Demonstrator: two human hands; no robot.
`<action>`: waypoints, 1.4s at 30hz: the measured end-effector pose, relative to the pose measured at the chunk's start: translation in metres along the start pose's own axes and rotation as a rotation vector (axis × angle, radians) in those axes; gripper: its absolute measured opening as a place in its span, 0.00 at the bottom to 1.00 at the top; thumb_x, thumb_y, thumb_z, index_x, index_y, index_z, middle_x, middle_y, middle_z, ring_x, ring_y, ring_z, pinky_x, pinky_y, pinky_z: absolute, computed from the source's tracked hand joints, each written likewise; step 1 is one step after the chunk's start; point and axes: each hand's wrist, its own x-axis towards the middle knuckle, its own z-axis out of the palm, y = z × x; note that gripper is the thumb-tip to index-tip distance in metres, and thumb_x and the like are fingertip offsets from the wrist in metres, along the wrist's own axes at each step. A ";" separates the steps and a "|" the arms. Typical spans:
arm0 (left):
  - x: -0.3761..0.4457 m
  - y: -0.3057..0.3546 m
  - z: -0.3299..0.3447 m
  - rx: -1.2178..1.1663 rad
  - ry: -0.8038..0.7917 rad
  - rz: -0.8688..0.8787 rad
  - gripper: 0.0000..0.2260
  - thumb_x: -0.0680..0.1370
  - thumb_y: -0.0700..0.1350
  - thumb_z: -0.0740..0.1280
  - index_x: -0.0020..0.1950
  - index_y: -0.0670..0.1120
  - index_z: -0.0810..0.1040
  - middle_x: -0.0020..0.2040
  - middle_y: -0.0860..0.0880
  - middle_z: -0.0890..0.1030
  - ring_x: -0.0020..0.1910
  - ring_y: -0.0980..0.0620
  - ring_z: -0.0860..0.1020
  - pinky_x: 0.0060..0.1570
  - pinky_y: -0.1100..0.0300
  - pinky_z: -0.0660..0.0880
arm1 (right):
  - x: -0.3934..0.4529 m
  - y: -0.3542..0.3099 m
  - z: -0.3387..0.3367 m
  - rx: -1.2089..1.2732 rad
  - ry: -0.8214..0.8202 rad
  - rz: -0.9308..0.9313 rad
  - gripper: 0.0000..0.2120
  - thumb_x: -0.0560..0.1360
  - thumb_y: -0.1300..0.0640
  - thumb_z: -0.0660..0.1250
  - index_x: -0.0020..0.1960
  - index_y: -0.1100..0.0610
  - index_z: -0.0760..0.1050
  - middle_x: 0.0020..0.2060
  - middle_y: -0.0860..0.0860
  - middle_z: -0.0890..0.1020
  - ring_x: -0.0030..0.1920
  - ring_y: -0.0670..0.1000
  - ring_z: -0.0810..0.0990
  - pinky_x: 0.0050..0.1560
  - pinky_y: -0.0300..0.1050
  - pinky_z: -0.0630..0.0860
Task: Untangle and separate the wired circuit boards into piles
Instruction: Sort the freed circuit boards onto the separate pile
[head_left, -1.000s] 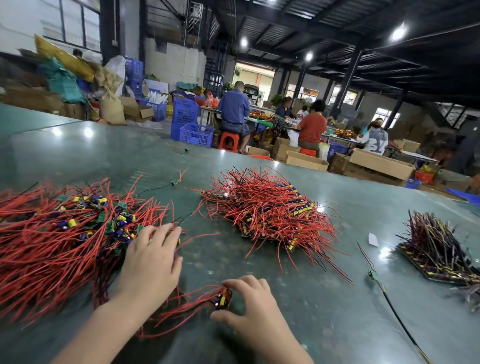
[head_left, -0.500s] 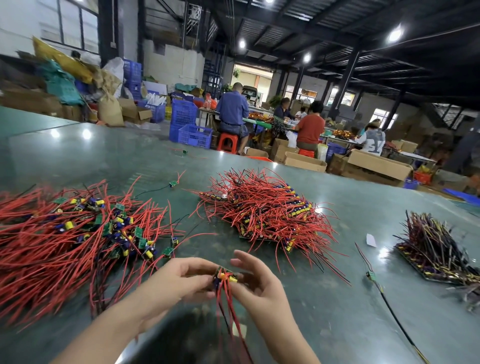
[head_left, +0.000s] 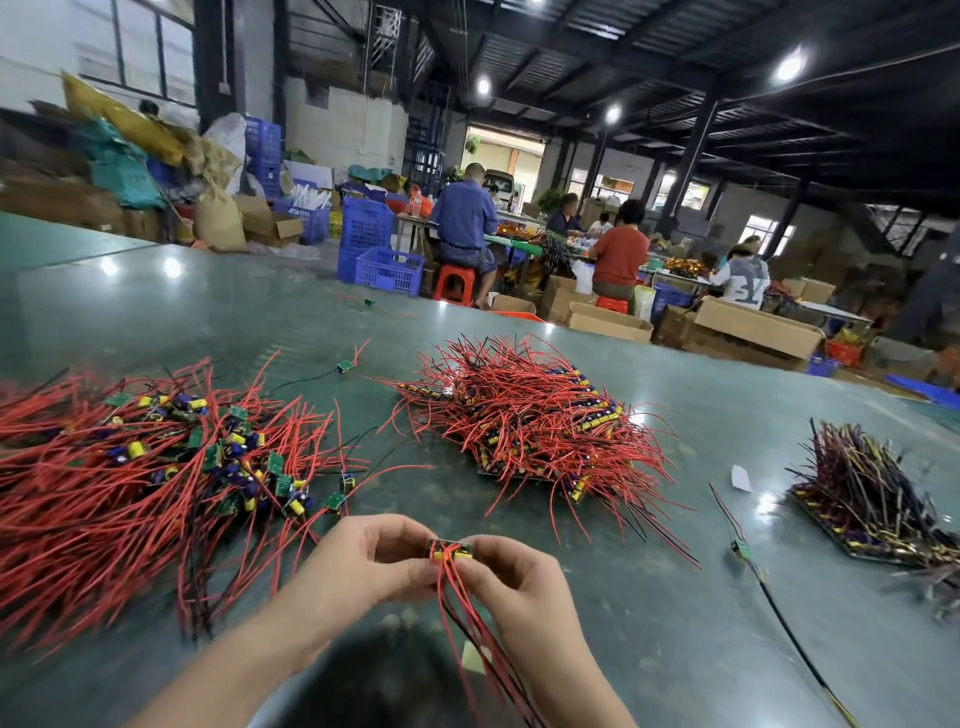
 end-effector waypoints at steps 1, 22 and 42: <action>0.000 -0.001 0.001 0.001 -0.002 0.013 0.12 0.62 0.40 0.74 0.43 0.37 0.81 0.40 0.41 0.84 0.40 0.49 0.83 0.40 0.60 0.80 | 0.000 0.000 0.000 -0.027 -0.014 -0.024 0.12 0.72 0.66 0.69 0.36 0.51 0.81 0.33 0.48 0.83 0.36 0.42 0.78 0.41 0.39 0.73; 0.000 0.001 -0.005 0.619 0.123 0.184 0.34 0.68 0.22 0.56 0.60 0.56 0.77 0.59 0.63 0.75 0.61 0.71 0.70 0.61 0.77 0.61 | 0.000 -0.006 -0.010 0.334 0.129 0.011 0.11 0.78 0.63 0.61 0.51 0.52 0.80 0.33 0.45 0.77 0.33 0.42 0.73 0.36 0.31 0.71; -0.008 -0.006 0.032 -0.062 -0.082 -0.171 0.01 0.80 0.38 0.59 0.49 0.42 0.69 0.26 0.53 0.68 0.21 0.59 0.61 0.21 0.69 0.60 | -0.003 -0.004 0.006 -0.052 0.202 -0.180 0.11 0.73 0.62 0.70 0.39 0.47 0.85 0.37 0.45 0.83 0.47 0.43 0.76 0.48 0.34 0.71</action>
